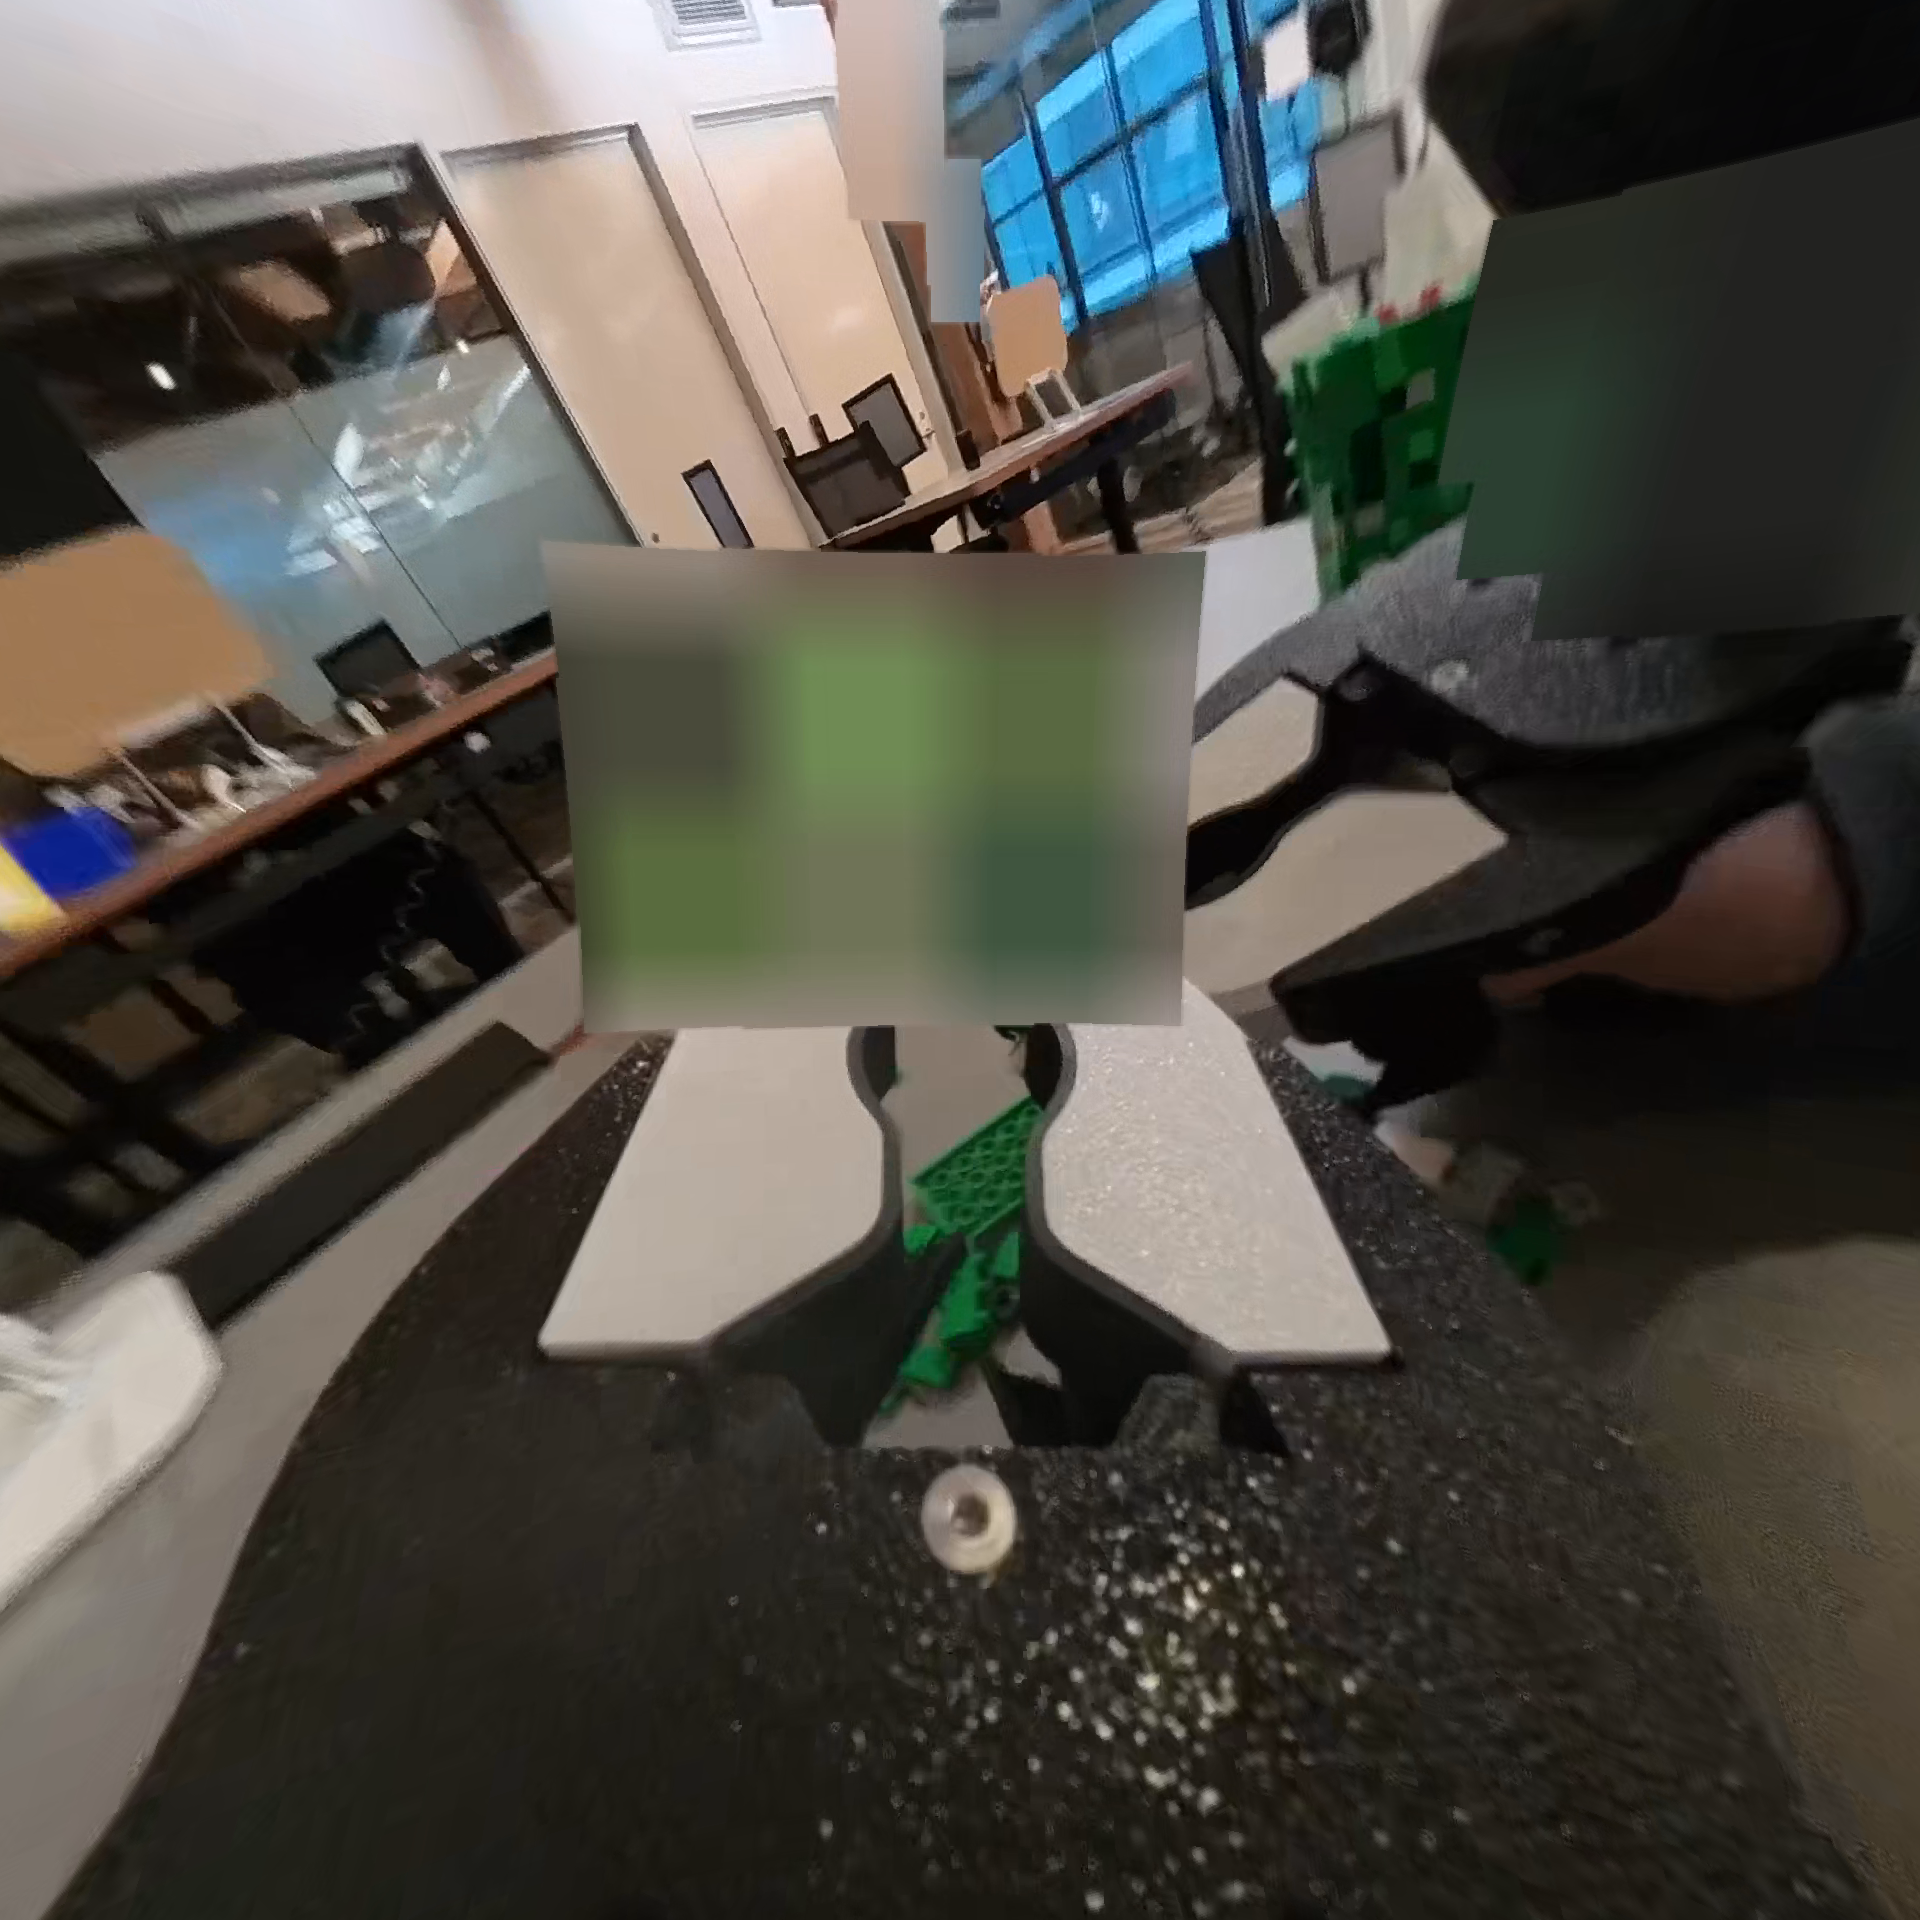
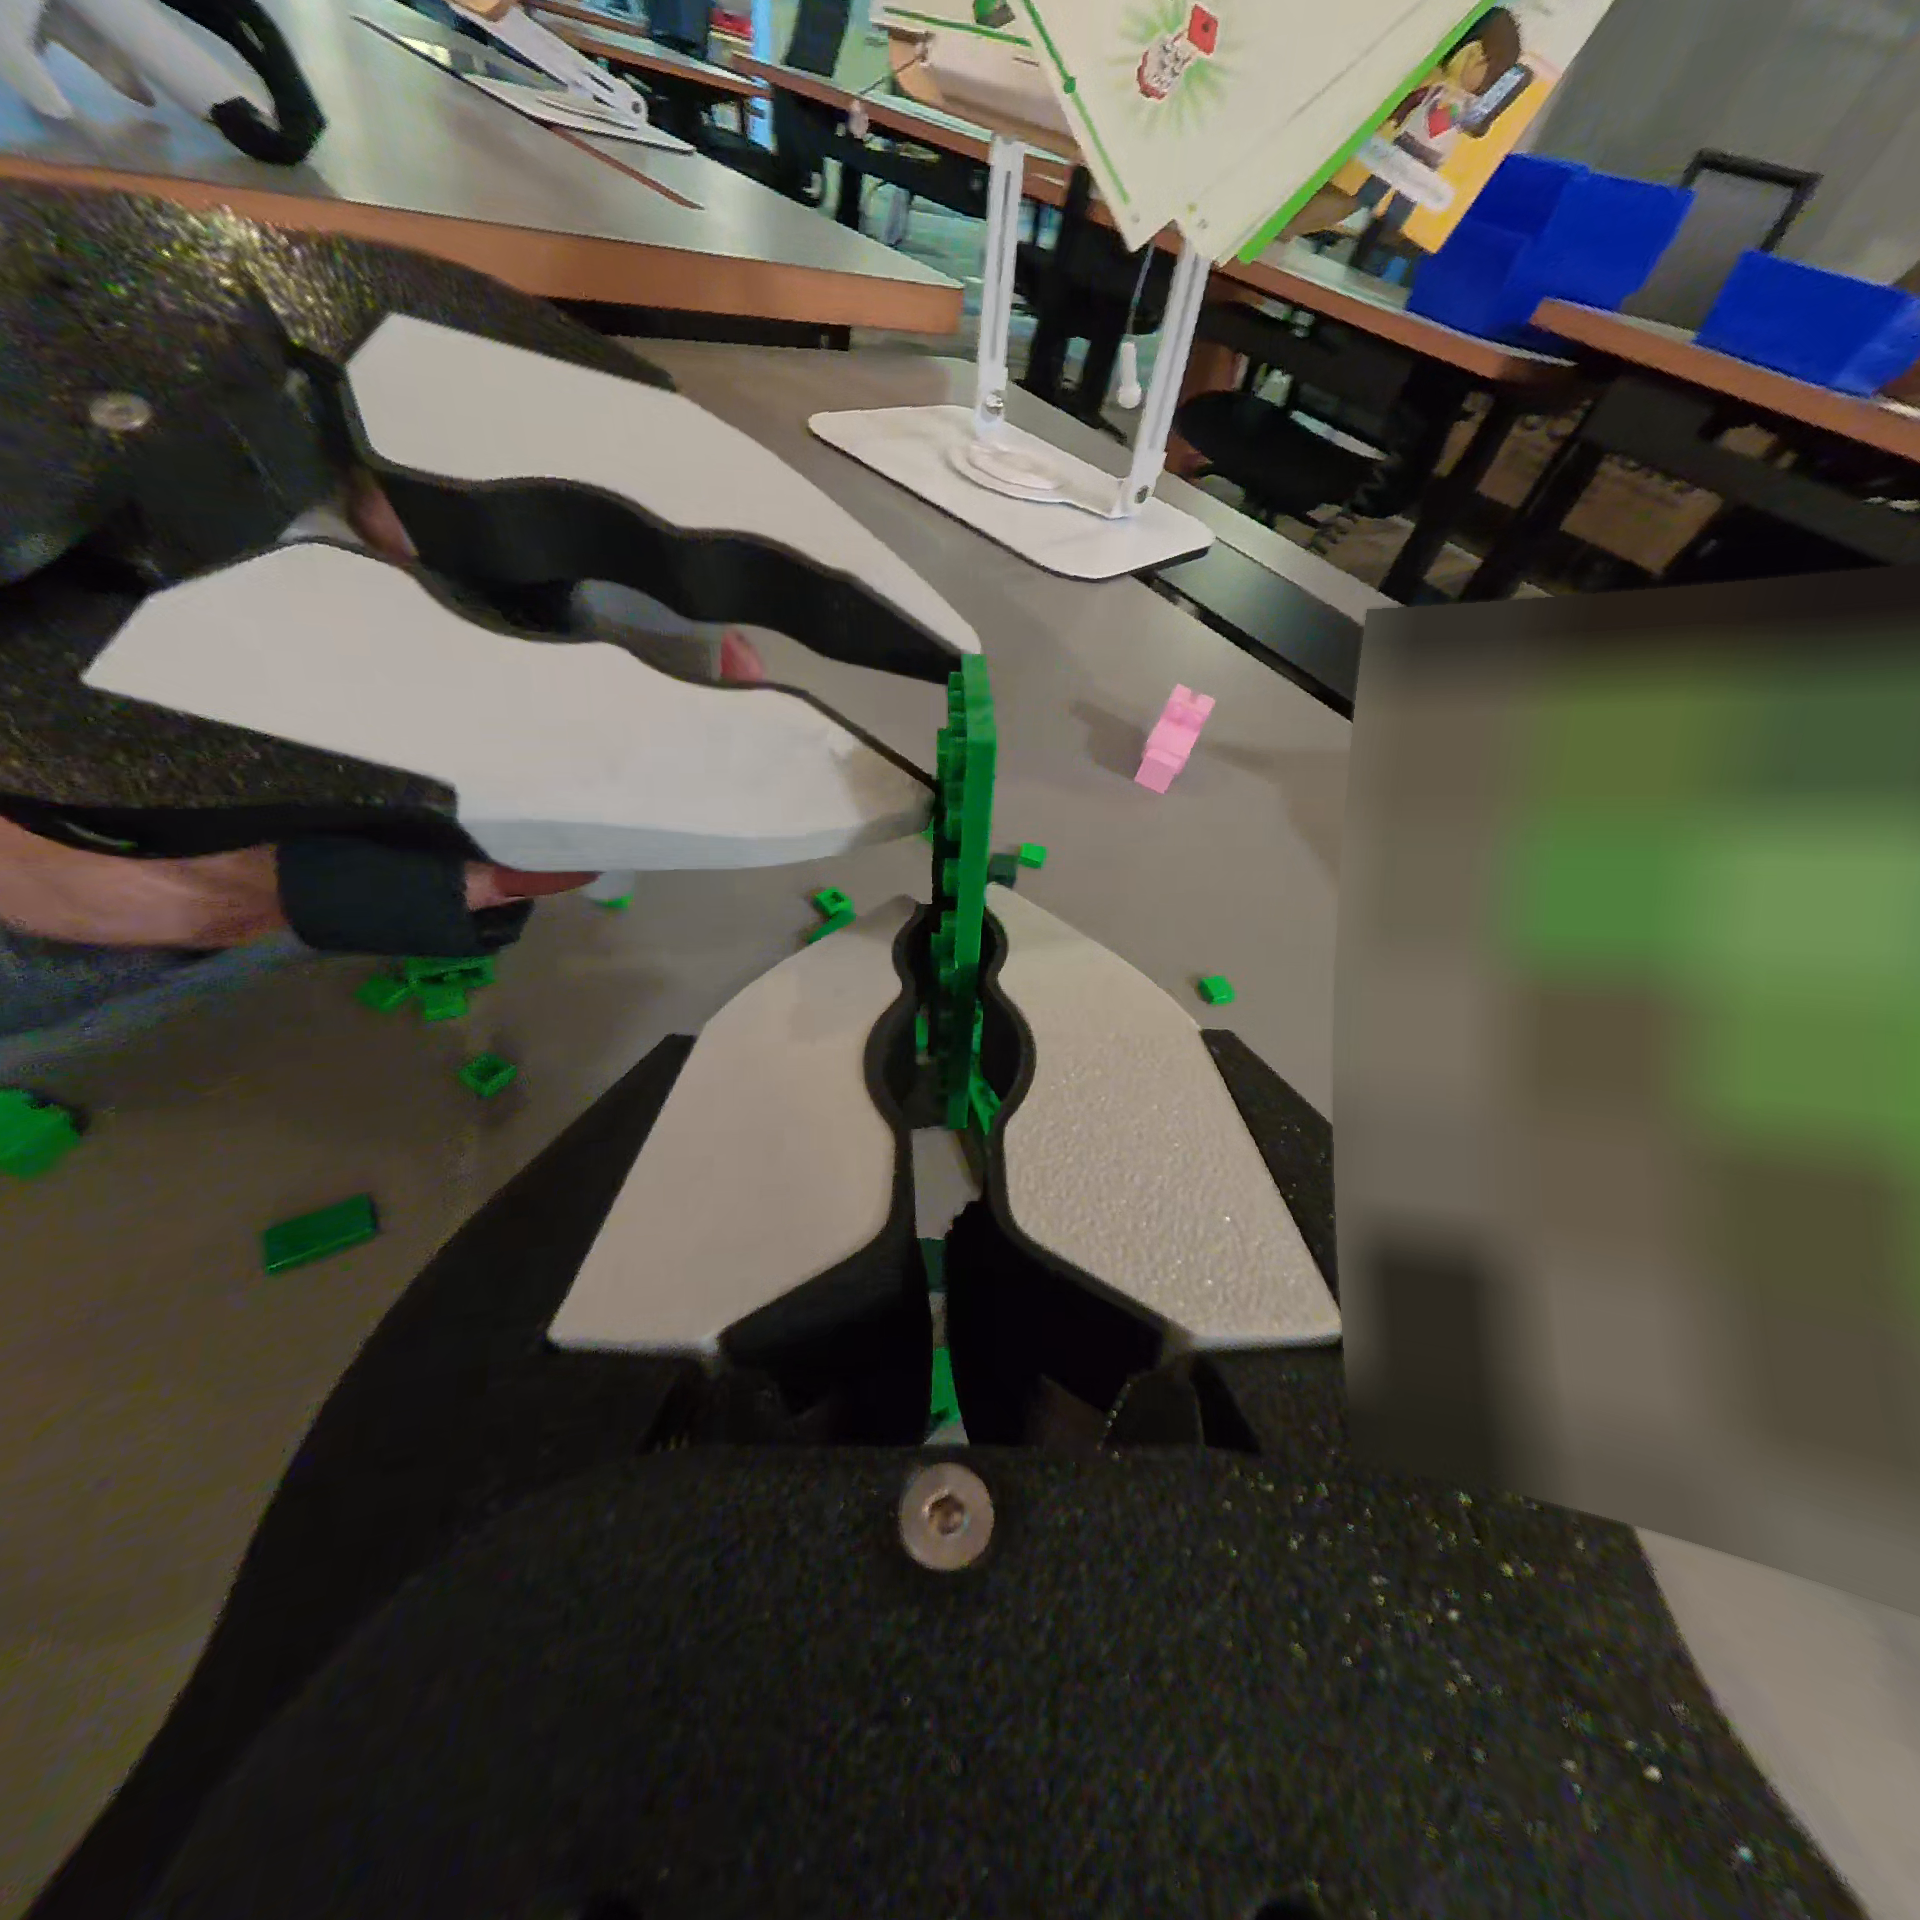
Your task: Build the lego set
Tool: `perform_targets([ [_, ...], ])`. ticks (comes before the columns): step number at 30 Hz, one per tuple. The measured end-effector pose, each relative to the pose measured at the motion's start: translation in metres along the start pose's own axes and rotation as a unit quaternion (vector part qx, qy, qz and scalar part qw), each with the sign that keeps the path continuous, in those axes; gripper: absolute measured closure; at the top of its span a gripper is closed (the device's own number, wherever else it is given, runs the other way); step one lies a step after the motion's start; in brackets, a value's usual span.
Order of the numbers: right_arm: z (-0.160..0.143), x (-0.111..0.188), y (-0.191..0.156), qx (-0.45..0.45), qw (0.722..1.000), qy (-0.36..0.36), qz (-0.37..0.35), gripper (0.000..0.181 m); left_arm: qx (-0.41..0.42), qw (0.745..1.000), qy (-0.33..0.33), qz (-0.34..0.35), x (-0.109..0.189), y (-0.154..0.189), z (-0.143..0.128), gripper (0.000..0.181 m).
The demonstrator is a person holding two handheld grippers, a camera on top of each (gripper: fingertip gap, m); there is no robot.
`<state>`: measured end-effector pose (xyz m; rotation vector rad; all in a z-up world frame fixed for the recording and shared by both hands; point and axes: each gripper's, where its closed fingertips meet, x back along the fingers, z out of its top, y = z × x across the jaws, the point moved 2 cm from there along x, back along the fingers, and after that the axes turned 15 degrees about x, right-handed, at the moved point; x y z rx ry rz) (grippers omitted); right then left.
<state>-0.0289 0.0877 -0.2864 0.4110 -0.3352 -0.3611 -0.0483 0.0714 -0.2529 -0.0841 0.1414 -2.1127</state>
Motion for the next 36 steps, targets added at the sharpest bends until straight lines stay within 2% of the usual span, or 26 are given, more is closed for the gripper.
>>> perform_targets([
  [3, -0.003, 0.002, -0.003, -0.009, 0.999, 0.001, 0.039, 0.175, -0.118, 0.992, -0.032, 0.017, 0.001, 0.002, -0.003, 0.162],
  [5, -0.007, 0.003, -0.004, -0.003, 0.999, -0.011, 0.049, 0.175, -0.162, 0.985, -0.05, 0.021, 0.001, 0.002, -0.007, 0.163],
  [17, -0.014, 0.003, -0.012, 0.003, 0.995, -0.042, 0.088, 0.176, -0.203, 0.977, -0.063, -0.004, 0.004, 0.007, -0.009, 0.162],
  [24, -0.02, 0.003, -0.017, 0.022, 0.992, -0.063, 0.109, 0.175, -0.277, 0.956, -0.093, -0.009, 0.006, 0.011, -0.015, 0.162],
  [30, -0.02, 0.004, -0.018, 0.022, 0.991, -0.063, 0.113, 0.175, -0.257, 0.961, -0.101, -0.017, 0.006, 0.011, -0.018, 0.159],
  [36, -0.017, 0.004, -0.017, 0.032, 0.993, -0.053, 0.104, 0.175, -0.161, 0.981, -0.097, -0.039, 0.006, 0.01, -0.017, 0.159],
])
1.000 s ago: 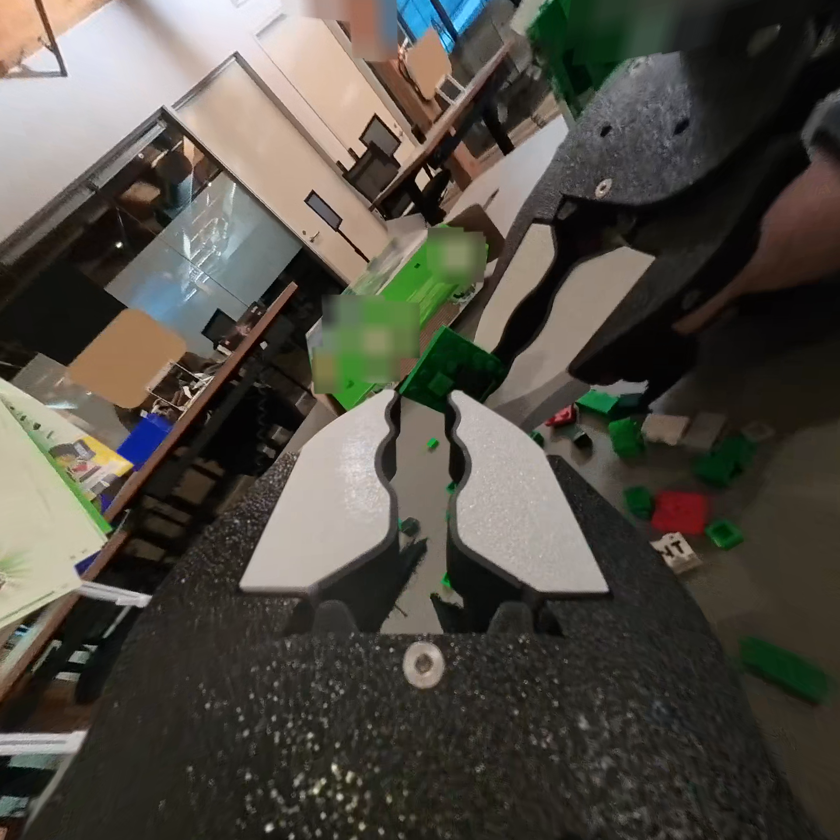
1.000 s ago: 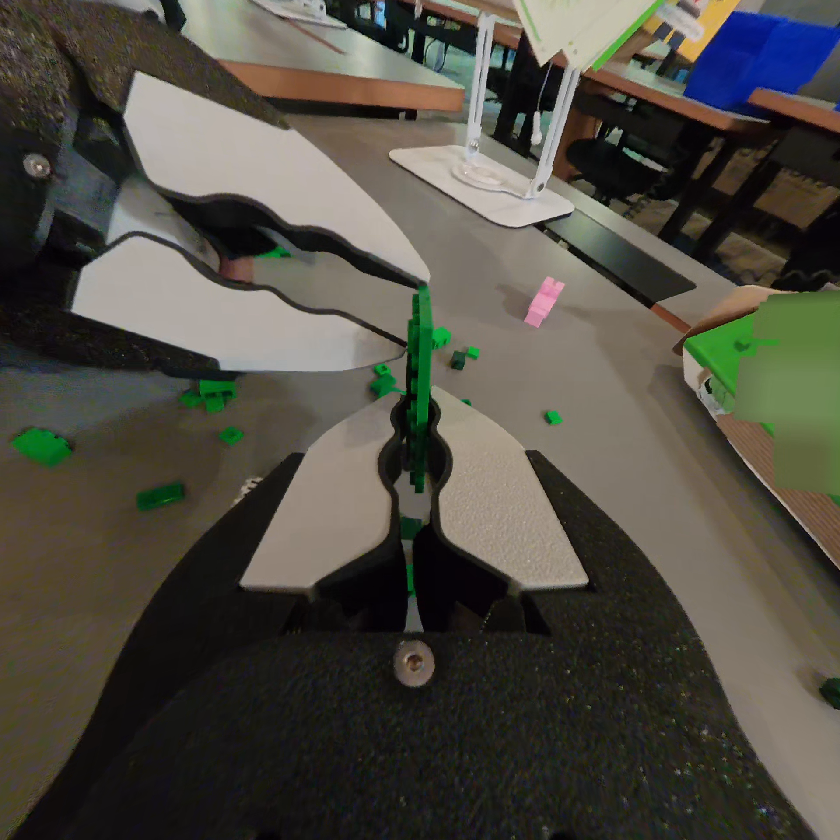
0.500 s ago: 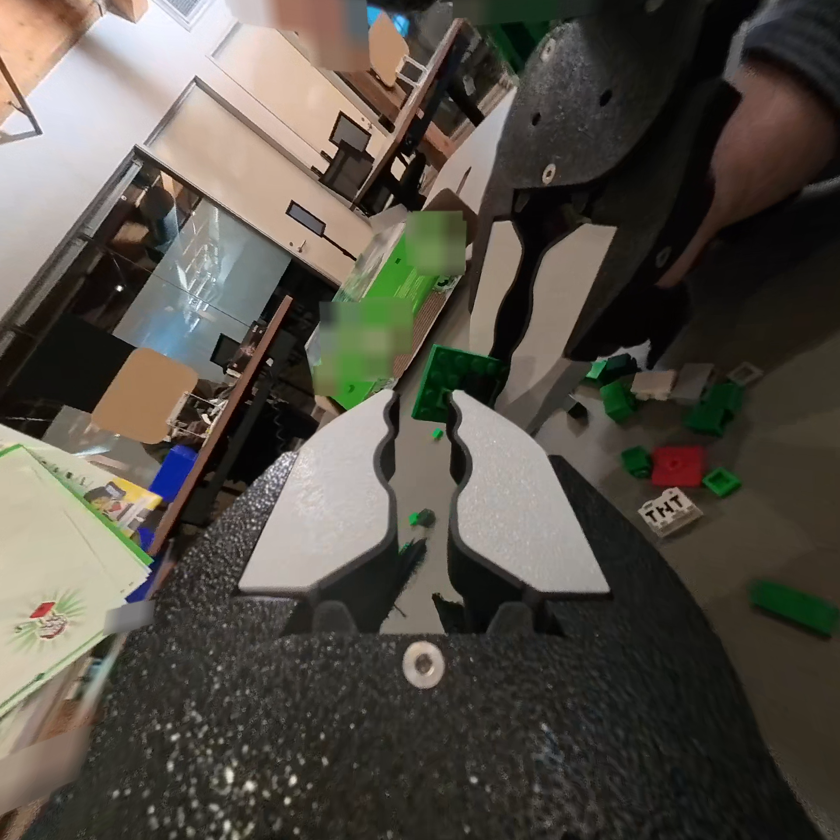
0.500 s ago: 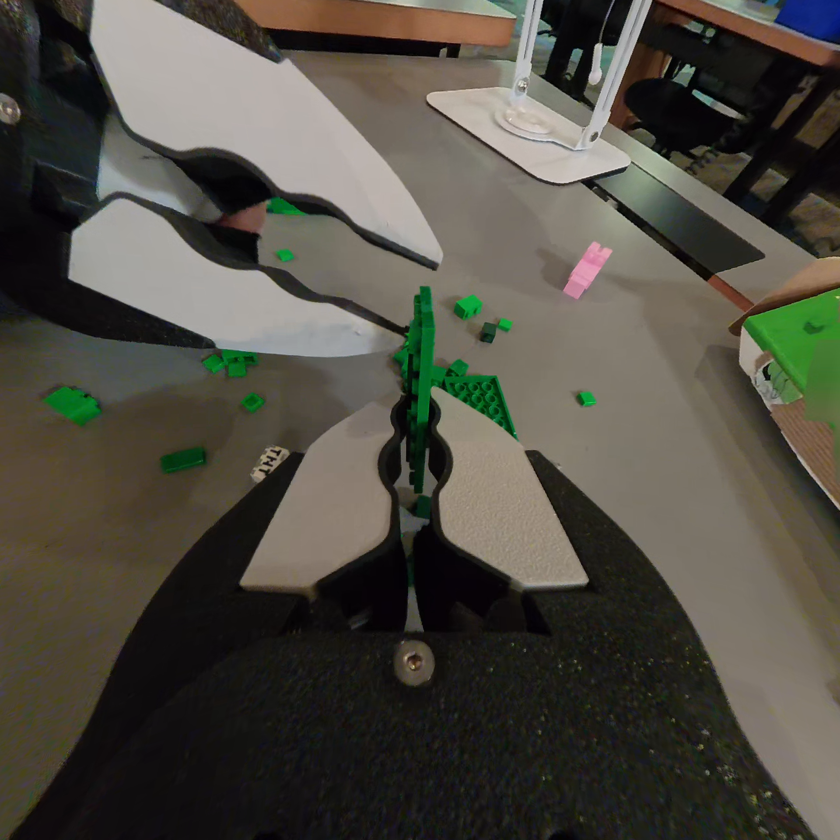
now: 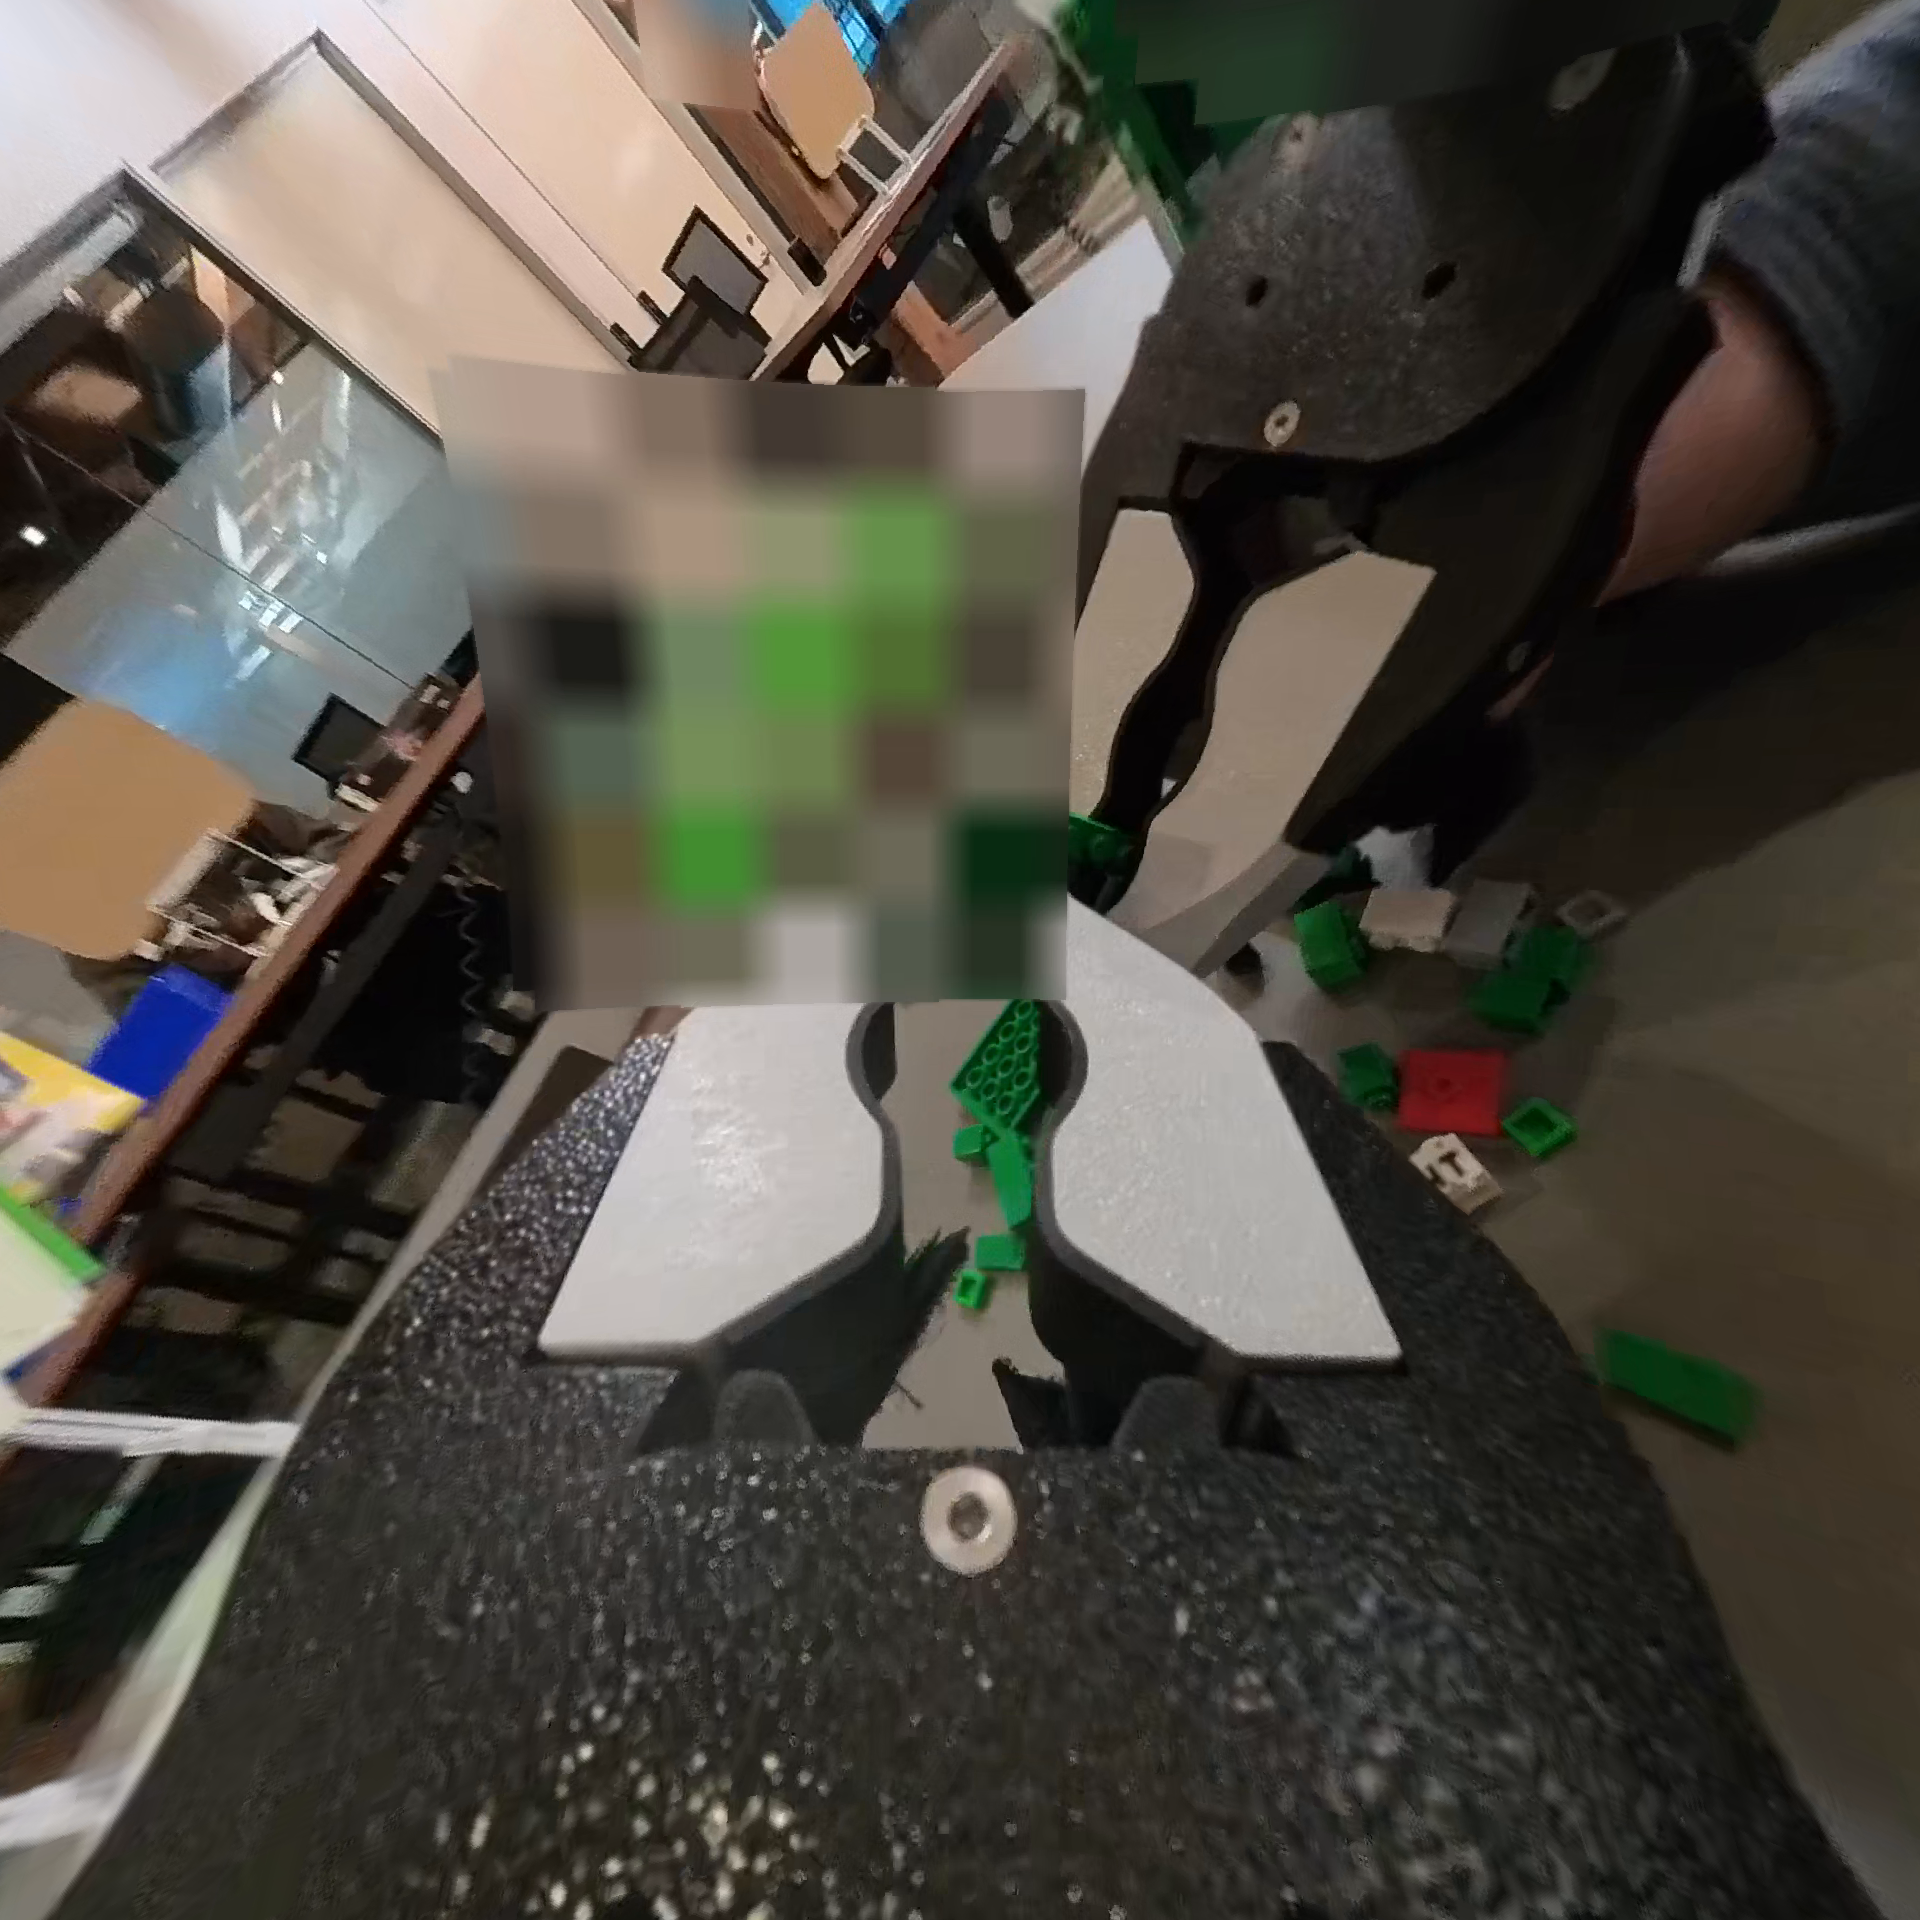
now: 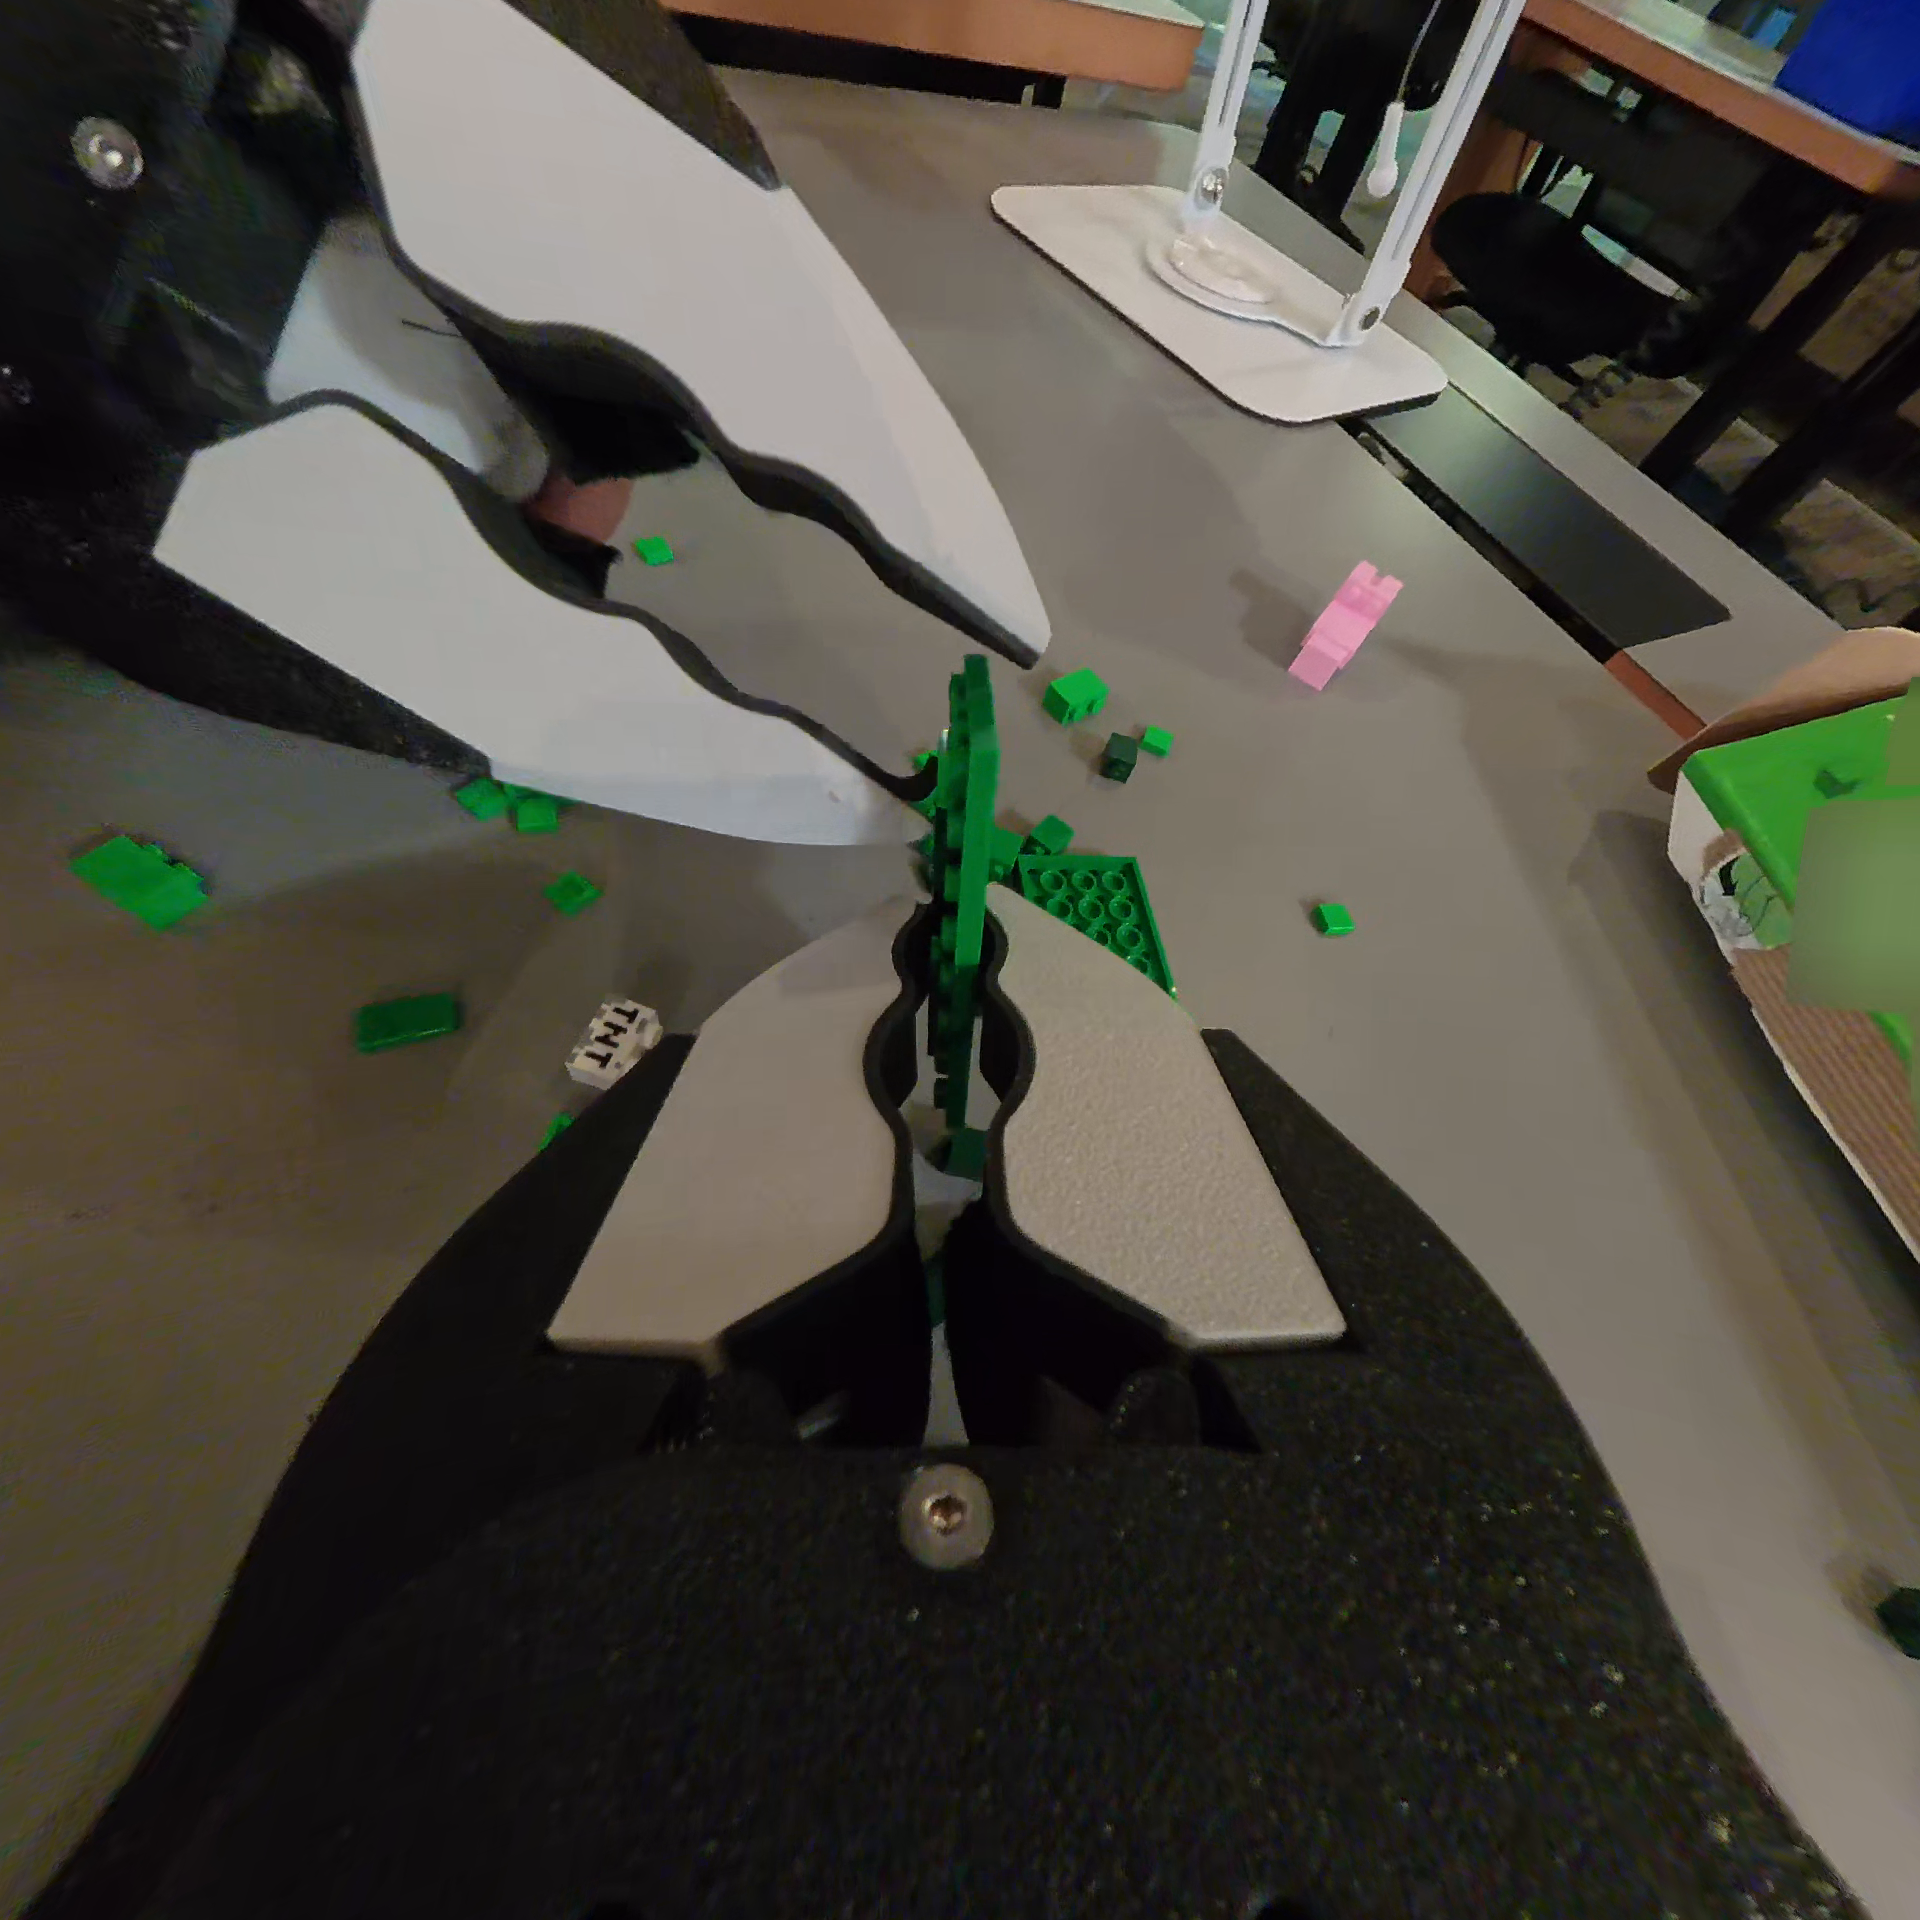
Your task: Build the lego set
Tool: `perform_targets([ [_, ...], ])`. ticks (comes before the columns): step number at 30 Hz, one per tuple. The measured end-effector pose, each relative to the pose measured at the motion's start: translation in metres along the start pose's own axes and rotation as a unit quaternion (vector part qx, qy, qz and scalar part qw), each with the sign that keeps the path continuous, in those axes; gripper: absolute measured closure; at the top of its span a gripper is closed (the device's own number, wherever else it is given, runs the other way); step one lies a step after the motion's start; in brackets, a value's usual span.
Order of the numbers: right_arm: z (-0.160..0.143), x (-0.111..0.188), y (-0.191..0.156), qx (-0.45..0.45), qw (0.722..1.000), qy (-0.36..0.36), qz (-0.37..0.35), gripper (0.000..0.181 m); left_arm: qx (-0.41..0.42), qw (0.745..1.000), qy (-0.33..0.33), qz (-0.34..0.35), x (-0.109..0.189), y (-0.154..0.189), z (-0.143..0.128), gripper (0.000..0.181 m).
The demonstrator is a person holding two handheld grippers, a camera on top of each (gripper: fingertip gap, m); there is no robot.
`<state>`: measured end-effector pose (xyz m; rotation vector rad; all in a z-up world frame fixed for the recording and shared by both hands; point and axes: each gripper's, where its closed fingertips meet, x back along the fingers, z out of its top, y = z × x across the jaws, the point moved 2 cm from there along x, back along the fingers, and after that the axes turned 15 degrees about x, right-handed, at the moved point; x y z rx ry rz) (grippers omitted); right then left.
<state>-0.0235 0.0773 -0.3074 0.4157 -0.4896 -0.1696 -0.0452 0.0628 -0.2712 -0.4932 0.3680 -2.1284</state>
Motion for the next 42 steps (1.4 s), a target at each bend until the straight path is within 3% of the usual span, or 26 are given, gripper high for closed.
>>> perform_targets([
  [5, 0.005, 0.002, 0.006, 0.005, 0.999, 0.013, -0.038, 0.175, 0.146, 0.988, 0.035, -0.028, 0.0, -0.007, 0.004, 0.16],
  [10, 0.009, 0.004, 0.013, -0.004, 0.997, 0.026, -0.076, 0.175, 0.299, 0.951, 0.079, -0.026, -0.002, -0.01, 0.008, 0.16],
  [20, 0.016, 0.005, 0.017, -0.013, 0.991, 0.041, -0.123, 0.176, 0.268, 0.958, 0.09, 0.034, 0.001, -0.015, 0.011, 0.157],
  [25, 0.022, 0.009, 0.018, -0.017, 0.989, 0.065, -0.132, 0.175, 0.276, 0.945, 0.137, 0.108, 0.017, -0.038, 0.015, 0.166],
  [31, 0.02, 0.007, 0.018, -0.028, 0.989, 0.063, -0.128, 0.175, 0.289, 0.948, 0.122, 0.046, 0.007, -0.026, 0.013, 0.159],
  [42, 0.021, 0.006, 0.017, -0.034, 0.99, 0.067, -0.121, 0.175, 0.27, 0.956, 0.113, 0.018, 0.002, -0.014, 0.015, 0.159],
])
